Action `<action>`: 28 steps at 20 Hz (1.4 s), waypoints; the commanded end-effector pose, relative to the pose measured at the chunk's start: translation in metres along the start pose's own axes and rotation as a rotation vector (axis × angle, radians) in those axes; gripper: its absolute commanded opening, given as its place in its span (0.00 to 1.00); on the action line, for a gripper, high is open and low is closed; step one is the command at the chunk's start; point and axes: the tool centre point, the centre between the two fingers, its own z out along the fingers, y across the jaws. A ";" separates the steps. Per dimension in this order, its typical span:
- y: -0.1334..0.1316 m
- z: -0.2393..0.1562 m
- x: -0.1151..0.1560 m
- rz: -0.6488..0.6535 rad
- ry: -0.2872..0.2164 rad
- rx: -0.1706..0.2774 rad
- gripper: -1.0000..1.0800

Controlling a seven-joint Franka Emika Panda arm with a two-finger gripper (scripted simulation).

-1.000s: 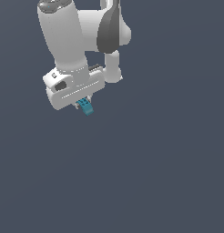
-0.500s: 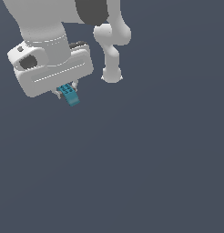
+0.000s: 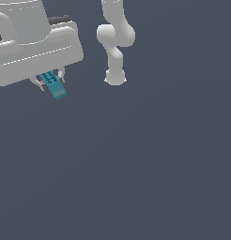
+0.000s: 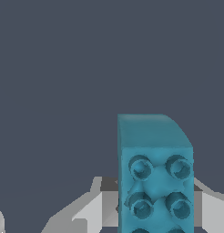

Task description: Pick up the object and move it to a goal position.

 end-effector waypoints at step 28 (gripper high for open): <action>0.043 -0.074 0.002 0.001 -0.001 -0.001 0.00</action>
